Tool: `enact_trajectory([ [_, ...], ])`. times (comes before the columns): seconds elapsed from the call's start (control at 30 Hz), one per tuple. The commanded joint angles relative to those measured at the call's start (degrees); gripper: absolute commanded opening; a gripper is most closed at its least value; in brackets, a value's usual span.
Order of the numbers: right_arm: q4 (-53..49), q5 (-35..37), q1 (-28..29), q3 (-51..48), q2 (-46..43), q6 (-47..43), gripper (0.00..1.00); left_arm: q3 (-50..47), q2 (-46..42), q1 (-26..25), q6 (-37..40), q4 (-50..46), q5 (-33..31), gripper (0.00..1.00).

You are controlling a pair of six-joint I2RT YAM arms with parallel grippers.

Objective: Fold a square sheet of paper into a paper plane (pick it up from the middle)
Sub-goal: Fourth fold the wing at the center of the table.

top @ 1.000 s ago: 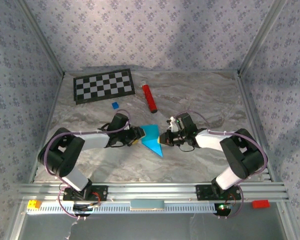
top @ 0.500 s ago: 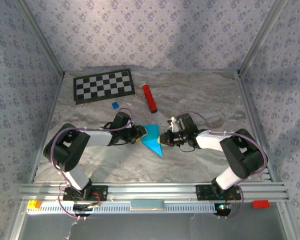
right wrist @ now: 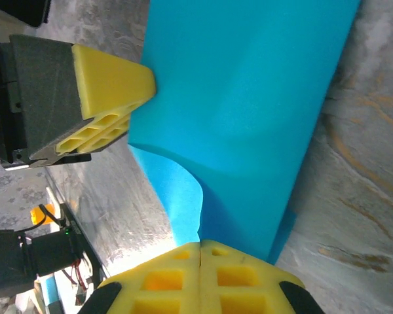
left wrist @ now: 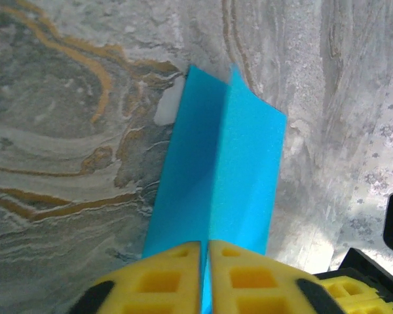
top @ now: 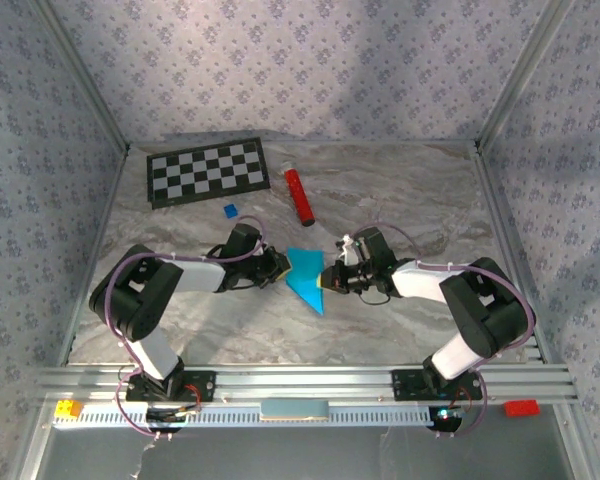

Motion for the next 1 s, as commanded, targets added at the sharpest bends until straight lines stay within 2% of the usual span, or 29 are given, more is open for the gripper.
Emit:
enact_trajectory([
  [0.0, -5.7, 3.2, -0.3, 1.0, -0.8, -2.7, 0.08, -1.8, -0.7, 0.4, -1.2, 2.4, -1.3, 0.05],
  [0.17, -10.7, 7.1, 0.0, 1.6, -3.4, -4.2, 0.18, -3.6, -3.1, -0.1, -3.1, 3.2, -4.8, 0.0],
  [0.33, -16.8, 15.1, 0.9, 1.6, -10.0, -6.6, 0.36, -5.4, -6.9, -2.4, -6.1, 2.6, -10.8, 0.0],
  [0.47, -18.0, 20.6, 1.4, -0.5, -16.8, -7.2, 0.42, -6.0, -8.4, -4.7, -8.2, 2.2, -14.6, 0.0],
  [0.7, -14.8, 28.9, 2.3, -5.0, -27.2, -7.6, 0.44, -5.5, -9.4, -6.9, -10.0, 1.9, -17.2, 0.0],
  [0.97, -10.4, 37.7, 7.9, -8.2, -31.5, -13.9, 0.45, -5.6, -10.6, -7.0, -9.9, 1.2, -17.7, 0.0],
])
